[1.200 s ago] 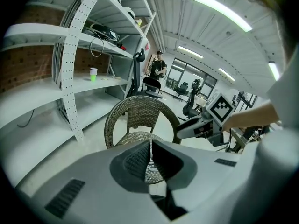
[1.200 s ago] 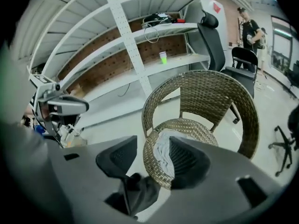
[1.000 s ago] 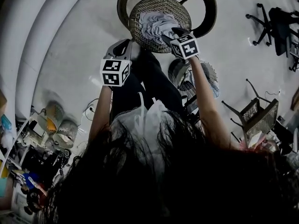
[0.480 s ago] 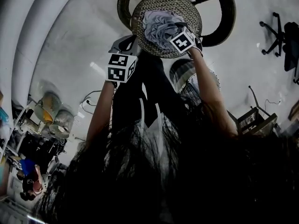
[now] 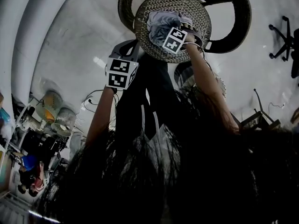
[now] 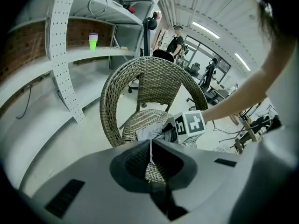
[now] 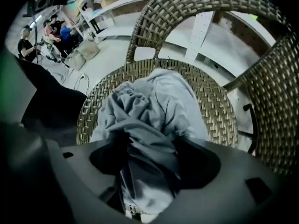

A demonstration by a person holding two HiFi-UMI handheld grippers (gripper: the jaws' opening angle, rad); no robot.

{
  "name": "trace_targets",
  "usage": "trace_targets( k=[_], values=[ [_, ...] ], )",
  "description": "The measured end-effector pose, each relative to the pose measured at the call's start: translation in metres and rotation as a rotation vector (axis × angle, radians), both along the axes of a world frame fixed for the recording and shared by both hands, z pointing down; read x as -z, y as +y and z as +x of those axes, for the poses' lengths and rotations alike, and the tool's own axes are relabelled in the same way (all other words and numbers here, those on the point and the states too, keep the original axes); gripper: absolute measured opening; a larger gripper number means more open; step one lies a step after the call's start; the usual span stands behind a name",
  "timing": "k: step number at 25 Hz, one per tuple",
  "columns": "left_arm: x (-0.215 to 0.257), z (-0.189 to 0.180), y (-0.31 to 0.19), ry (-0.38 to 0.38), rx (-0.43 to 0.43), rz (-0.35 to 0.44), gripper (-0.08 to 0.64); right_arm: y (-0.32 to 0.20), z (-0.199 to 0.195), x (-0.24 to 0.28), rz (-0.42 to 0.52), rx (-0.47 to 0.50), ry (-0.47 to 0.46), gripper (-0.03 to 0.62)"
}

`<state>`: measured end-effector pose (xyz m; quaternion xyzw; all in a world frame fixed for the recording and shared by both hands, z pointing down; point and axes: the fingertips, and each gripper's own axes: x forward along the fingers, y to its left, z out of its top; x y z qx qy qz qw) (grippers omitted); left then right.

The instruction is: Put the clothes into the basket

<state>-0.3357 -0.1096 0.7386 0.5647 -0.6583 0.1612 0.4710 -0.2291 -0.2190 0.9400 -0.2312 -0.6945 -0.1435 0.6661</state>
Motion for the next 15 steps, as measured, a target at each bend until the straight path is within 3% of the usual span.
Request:
trace_targets(
  k=[8, 15],
  values=[
    [-0.011, -0.005, 0.009, 0.000, 0.027, -0.015, 0.021, 0.000, -0.001, -0.008, -0.081, -0.078, 0.065, 0.296],
    [0.000, 0.001, 0.010, 0.001, 0.024, -0.006, 0.021, 0.009, 0.011, 0.007, -0.145, -0.276, 0.140, 0.126]
  ],
)
